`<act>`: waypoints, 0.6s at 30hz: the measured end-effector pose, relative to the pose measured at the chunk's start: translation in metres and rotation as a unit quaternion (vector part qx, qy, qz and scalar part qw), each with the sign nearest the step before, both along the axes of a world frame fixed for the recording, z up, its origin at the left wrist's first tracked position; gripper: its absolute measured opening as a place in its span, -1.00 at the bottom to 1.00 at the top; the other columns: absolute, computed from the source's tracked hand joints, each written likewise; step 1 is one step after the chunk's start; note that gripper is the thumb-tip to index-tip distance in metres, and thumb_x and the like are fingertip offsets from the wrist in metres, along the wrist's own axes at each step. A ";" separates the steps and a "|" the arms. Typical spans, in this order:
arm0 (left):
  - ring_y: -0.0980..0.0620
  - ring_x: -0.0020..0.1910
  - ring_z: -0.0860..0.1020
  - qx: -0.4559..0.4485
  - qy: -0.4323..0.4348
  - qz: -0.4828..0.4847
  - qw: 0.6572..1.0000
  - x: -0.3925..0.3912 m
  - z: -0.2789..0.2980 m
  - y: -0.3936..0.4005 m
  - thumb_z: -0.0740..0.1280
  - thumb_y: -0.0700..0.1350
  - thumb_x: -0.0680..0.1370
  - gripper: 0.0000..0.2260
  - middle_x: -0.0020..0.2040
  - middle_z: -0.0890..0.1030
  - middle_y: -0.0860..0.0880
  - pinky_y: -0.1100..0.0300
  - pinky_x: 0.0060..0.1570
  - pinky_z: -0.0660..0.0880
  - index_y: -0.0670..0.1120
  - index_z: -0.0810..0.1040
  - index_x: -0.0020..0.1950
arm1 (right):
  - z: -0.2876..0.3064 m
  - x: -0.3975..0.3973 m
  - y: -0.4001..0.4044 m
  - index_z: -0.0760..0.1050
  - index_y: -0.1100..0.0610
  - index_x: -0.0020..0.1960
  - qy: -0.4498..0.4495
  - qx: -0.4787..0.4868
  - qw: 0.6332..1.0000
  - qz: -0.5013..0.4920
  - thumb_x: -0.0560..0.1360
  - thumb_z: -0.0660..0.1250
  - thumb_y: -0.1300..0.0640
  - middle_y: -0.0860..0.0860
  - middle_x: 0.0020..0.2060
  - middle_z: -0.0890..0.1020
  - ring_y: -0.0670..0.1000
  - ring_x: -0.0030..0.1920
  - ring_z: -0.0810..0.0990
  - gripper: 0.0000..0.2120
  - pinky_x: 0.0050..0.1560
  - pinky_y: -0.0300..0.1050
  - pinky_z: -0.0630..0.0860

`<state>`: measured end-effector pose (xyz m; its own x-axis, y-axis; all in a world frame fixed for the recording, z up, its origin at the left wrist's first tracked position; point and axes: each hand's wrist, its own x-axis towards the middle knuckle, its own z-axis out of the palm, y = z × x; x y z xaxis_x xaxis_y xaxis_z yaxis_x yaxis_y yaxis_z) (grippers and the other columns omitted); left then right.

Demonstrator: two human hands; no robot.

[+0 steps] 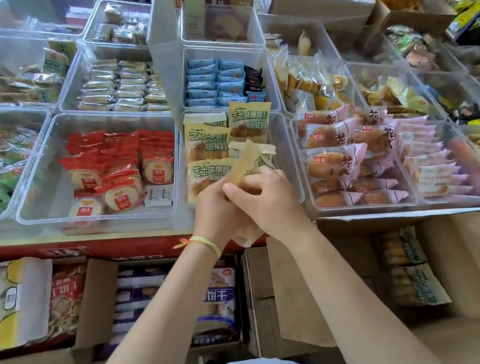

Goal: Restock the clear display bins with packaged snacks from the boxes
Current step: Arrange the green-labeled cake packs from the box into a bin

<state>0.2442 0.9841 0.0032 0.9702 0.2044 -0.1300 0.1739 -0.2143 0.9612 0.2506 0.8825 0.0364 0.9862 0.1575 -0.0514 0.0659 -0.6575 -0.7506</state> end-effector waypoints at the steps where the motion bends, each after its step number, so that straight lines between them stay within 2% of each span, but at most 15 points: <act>1: 0.14 -0.23 0.61 -0.041 0.018 -0.013 0.999 0.004 -0.003 0.005 0.34 -0.28 0.53 -0.84 -0.23 0.66 0.06 0.31 -0.20 0.55 -0.07 0.65 -0.16 | -0.001 0.001 -0.005 0.61 0.01 -0.04 -0.011 0.032 0.999 0.002 0.51 0.42 -0.07 -0.08 -0.06 0.58 -0.03 0.12 0.46 -0.85 0.15 -0.11 0.44; 3: 0.13 -0.26 0.62 -0.119 0.047 -0.037 0.991 0.011 -0.007 0.016 0.34 -0.24 0.58 -0.89 -0.24 0.67 -0.01 0.28 -0.24 0.57 -0.25 0.64 -0.06 | -0.008 0.005 -0.019 0.45 0.01 0.12 -0.059 0.095 0.992 -0.060 0.46 0.50 -0.07 -0.11 0.03 0.54 -0.12 0.09 0.50 -0.65 0.07 -0.30 0.44; 4: 0.16 -0.30 0.60 -0.157 0.056 -0.050 0.985 0.014 -0.008 0.023 0.34 -0.22 0.59 -0.88 -0.26 0.66 -0.02 0.32 -0.28 0.53 -0.27 0.62 -0.04 | -0.012 0.010 -0.027 0.38 0.02 0.19 -0.073 0.096 0.987 -0.101 0.43 0.51 -0.12 -0.07 0.09 0.50 -0.11 0.10 0.50 -0.53 0.04 -0.32 0.44; 5: 0.19 -0.32 0.60 -0.183 0.060 -0.068 0.979 0.018 -0.010 0.030 0.34 -0.19 0.60 -0.87 -0.26 0.64 -0.02 0.35 -0.31 0.50 -0.24 0.61 -0.01 | -0.018 0.016 -0.035 0.34 0.02 0.25 -0.044 0.094 0.987 -0.126 0.40 0.51 -0.19 -0.04 0.15 0.48 -0.10 0.12 0.51 -0.42 0.03 -0.33 0.44; 7: 0.16 -0.25 0.61 -0.226 0.073 -0.108 0.966 0.027 -0.013 0.042 0.36 -0.10 0.57 -0.84 -0.20 0.65 -0.02 0.31 -0.19 0.54 -0.18 0.60 0.04 | -0.024 0.026 -0.047 0.37 -0.01 0.34 0.137 0.159 0.973 -0.092 0.36 0.45 -0.30 0.01 0.26 0.51 -0.11 0.16 0.57 -0.32 0.07 -0.25 0.53; 9: 0.10 -0.19 0.63 -0.253 0.092 -0.155 0.950 0.037 -0.016 0.047 0.37 -0.07 0.52 -0.82 -0.15 0.67 -0.03 0.22 -0.06 0.58 -0.16 0.62 0.01 | -0.032 0.031 -0.055 0.49 -0.02 0.36 0.325 0.241 0.914 -0.025 0.44 0.44 -0.29 0.10 0.31 0.57 0.01 0.25 0.60 -0.41 0.29 0.07 0.54; 10: 0.10 -0.21 0.63 -0.249 0.105 -0.171 0.947 0.041 -0.016 0.047 0.38 -0.07 0.52 -0.83 -0.17 0.69 -0.03 0.23 -0.10 0.58 -0.16 0.63 -0.03 | -0.034 0.032 -0.054 0.53 0.01 0.34 0.379 0.274 0.884 -0.016 0.51 0.41 -0.20 0.14 0.28 0.60 0.10 0.23 0.62 -0.52 0.32 0.16 0.51; 11: 0.09 -0.25 0.63 -0.224 0.113 -0.171 0.953 0.047 -0.017 0.046 0.40 -0.04 0.51 -0.83 -0.21 0.69 -0.04 0.25 -0.16 0.58 -0.14 0.64 -0.09 | -0.036 0.032 -0.051 0.57 0.05 0.30 0.414 0.301 0.859 -0.019 0.56 0.38 -0.10 0.14 0.20 0.65 0.13 0.17 0.65 -0.62 0.27 0.16 0.53; 13: 0.08 -0.33 0.60 -0.128 0.099 -0.109 0.981 0.057 -0.022 0.048 0.41 0.03 0.52 -0.78 -0.25 0.67 -0.10 0.27 -0.24 0.55 -0.11 0.65 -0.16 | -0.044 0.037 -0.048 0.60 0.07 0.26 0.433 0.298 0.850 -0.035 0.59 0.34 -0.01 0.11 0.14 0.69 0.12 0.09 0.67 -0.71 0.23 0.18 0.55; 15: 0.11 -0.36 0.60 -0.004 0.059 0.035 0.998 0.069 -0.038 0.062 0.37 0.00 0.58 -0.84 -0.15 0.65 -0.05 0.27 -0.27 0.56 -0.08 0.65 0.01 | -0.053 0.044 -0.049 0.58 0.06 0.28 0.415 0.280 0.864 -0.054 0.56 0.38 -0.01 0.13 0.19 0.67 0.16 0.17 0.65 -0.68 0.29 0.30 0.49; 16: 0.09 -0.28 0.64 0.056 0.042 0.093 0.993 0.075 -0.047 0.073 0.37 -0.03 0.56 -0.81 -0.03 0.63 -0.02 0.17 -0.20 0.61 -0.03 0.60 0.16 | -0.056 0.048 -0.050 0.57 0.05 0.29 0.400 0.290 0.867 -0.069 0.55 0.40 -0.02 0.14 0.19 0.67 0.19 0.20 0.64 -0.66 0.29 0.33 0.48; 17: 0.03 -0.15 0.65 0.109 0.035 0.109 0.987 0.081 -0.057 0.082 0.39 -0.07 0.51 -0.67 0.08 0.58 -0.01 0.05 -0.11 0.62 0.04 0.52 0.27 | -0.058 0.052 -0.052 0.56 0.04 0.29 0.381 0.300 0.870 -0.089 0.54 0.41 -0.02 0.13 0.19 0.67 0.20 0.20 0.64 -0.66 0.27 0.33 0.50; 18: -0.02 -0.04 0.63 0.143 0.046 0.078 0.986 0.087 -0.066 0.088 0.41 -0.10 0.44 -0.55 0.15 0.52 -0.01 -0.01 -0.05 0.61 0.09 0.46 0.32 | -0.060 0.056 -0.053 0.55 0.02 0.29 0.360 0.314 0.872 -0.108 0.55 0.42 -0.02 0.12 0.18 0.67 0.19 0.19 0.64 -0.66 0.25 0.32 0.52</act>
<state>0.3316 1.0720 -0.0630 0.9109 0.3912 -0.1314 0.3098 -0.4379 0.8440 0.3069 0.8291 -0.0236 0.7436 0.1924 -0.6403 -0.6460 -0.0403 -0.7623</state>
